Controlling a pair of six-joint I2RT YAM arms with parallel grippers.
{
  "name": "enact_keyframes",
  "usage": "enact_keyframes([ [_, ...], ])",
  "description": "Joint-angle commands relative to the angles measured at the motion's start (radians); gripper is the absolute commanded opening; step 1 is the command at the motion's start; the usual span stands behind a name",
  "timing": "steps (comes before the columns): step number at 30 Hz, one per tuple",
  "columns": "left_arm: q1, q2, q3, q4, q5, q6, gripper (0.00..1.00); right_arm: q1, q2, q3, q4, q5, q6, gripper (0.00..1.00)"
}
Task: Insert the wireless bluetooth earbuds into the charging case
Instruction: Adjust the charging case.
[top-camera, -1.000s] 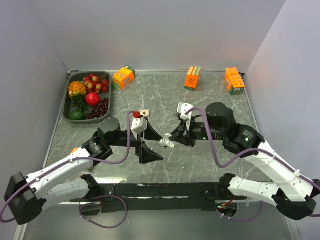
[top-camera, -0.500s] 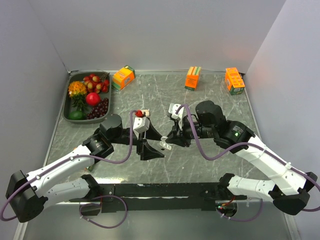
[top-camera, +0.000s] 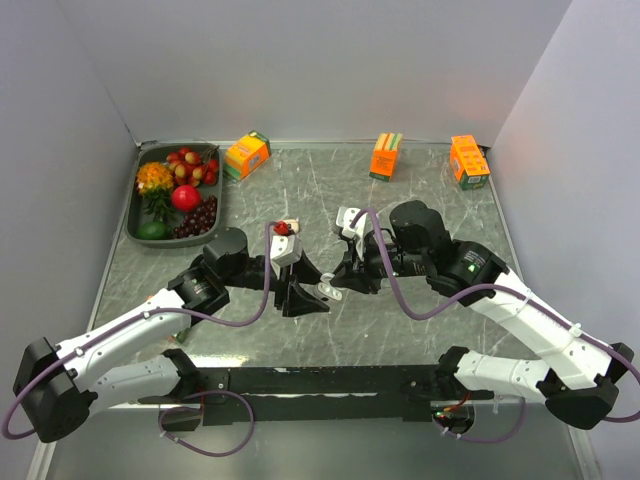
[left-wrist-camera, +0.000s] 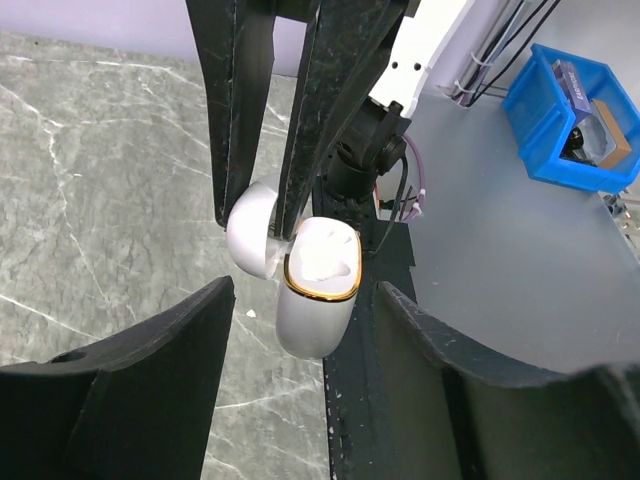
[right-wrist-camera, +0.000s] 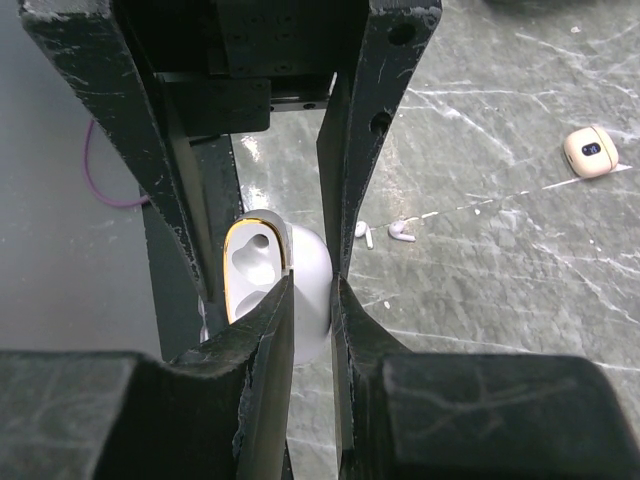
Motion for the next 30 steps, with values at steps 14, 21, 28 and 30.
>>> enact_keyframes([
  [14, 0.003, 0.000, 0.023, 0.063, 0.015, -0.012, 0.52, 0.006, -0.003, 0.026, 0.029, -0.014, 0.006, 0.00],
  [21, 0.003, 0.001, 0.019, 0.063, 0.018, -0.012, 0.38, 0.006, -0.001, 0.030, 0.023, -0.017, 0.005, 0.00],
  [28, 0.003, 0.000, 0.013, 0.059, 0.009, -0.003, 0.01, 0.006, 0.000, 0.044, 0.025, -0.018, 0.028, 0.03],
  [30, 0.003, -0.003, 0.007, 0.065, 0.004, -0.004, 0.01, 0.006, 0.003, 0.053, 0.026, -0.020, 0.036, 0.13],
])
